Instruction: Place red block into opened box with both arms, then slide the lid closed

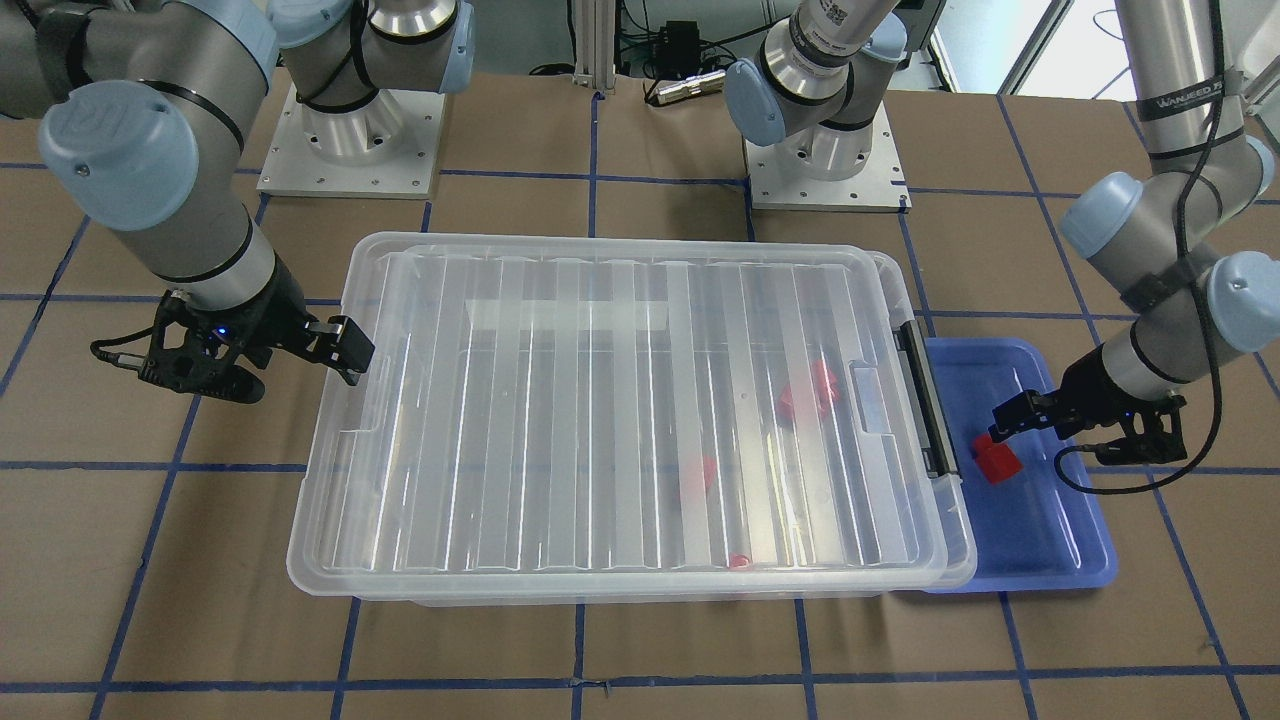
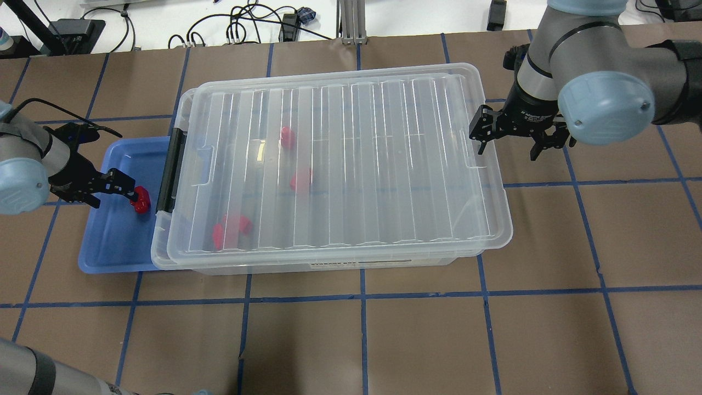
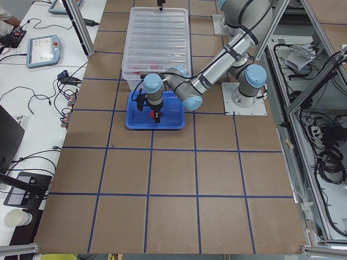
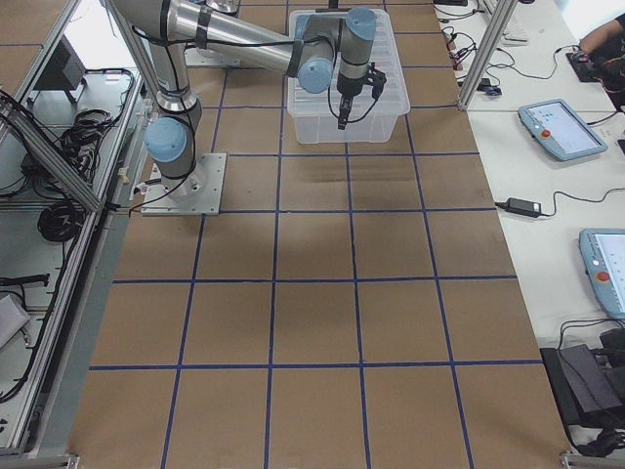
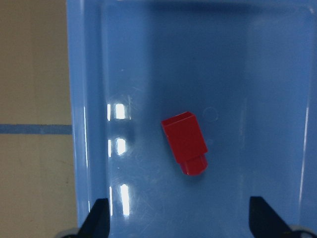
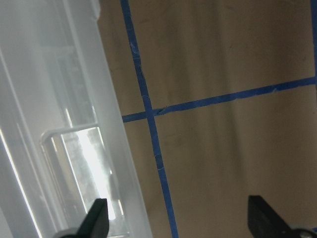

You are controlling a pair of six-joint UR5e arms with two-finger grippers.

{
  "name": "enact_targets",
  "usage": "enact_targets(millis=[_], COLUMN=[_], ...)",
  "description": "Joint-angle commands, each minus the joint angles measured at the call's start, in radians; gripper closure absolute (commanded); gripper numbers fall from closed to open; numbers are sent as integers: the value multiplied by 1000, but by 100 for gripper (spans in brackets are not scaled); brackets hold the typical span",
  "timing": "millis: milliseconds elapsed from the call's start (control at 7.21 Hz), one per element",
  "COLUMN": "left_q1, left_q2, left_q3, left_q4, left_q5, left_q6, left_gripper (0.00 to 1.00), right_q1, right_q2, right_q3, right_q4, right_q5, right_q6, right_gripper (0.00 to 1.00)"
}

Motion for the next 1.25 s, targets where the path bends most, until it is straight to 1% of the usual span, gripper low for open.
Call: enact_targets(millis=[0, 139, 416, 554, 693, 832, 970, 1109], left_q1=[-60, -60, -60, -60, -60, -60, -63, -63], left_q2=[-16, -23, -77, -88, -90, -79, -67, -55], left_q3=[2, 1, -7, 4, 4, 11, 30, 42], left_q4=[24, 21, 86, 90, 90, 84, 62, 12], left_q5=[4, 4, 4, 7, 10, 21, 21, 21], left_q6=[-68, -66, -74, -63, -65, -68, -66, -66], left_gripper=[0, 0, 0, 10, 40, 85, 93, 99], right_q1=[-4, -16, -38, -51, -67, -84, -100, -119], right_q2=[11, 11, 11, 11, 11, 11, 11, 11], right_q3=[-5, -11, -10, -10, -10, -5, -5, -5], right_q4=[-1, 0, 2, 0, 2, 2, 5, 3], right_q5=[-5, -16, -36, -39, -40, -48, -80, -89], right_q6=[-5, -20, -42, -91, -109, -111, -142, -207], right_gripper=[0, 0, 0, 0, 0, 0, 0, 0])
